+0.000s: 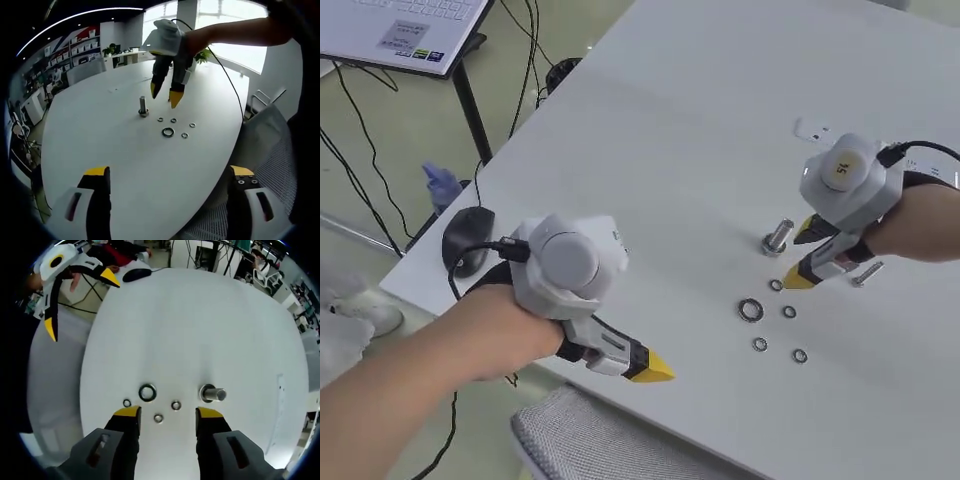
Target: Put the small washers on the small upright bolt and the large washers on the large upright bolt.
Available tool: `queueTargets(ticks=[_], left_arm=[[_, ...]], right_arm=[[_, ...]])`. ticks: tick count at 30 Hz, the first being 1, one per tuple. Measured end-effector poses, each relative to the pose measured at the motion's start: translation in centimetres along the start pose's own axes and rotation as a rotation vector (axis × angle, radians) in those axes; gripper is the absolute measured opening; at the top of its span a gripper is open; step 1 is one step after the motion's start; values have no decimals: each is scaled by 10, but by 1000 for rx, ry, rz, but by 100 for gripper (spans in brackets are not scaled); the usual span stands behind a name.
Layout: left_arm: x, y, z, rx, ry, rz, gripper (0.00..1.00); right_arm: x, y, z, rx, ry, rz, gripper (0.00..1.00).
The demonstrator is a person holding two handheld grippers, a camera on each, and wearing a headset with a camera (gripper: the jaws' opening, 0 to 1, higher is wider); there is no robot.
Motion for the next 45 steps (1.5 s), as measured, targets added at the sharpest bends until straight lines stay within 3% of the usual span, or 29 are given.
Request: queueTargets(ticks=[18, 28, 45], left_arm=[[-3, -4, -3, 2, -12, 4, 99], [-6, -5, -3, 6, -24, 13, 99], [-7, 0, -1, -1, -19, 13, 99]], right_arm=[[7, 41, -1, -18, -20, 5, 45], [0, 37, 5, -7, -39, 16, 45], [-4, 31, 42, -7, -31, -17, 44]])
Point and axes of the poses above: the centre of the closed fingertips' face, and the gripper's own axes: z roughly forward along the fingers, y roughly to its left, x roughly out of its underside, the point moved 5 cm from there along -z, roughly backward along the fingers, and after that the axes turned 12 degrees about y, right-handed, at the moved point
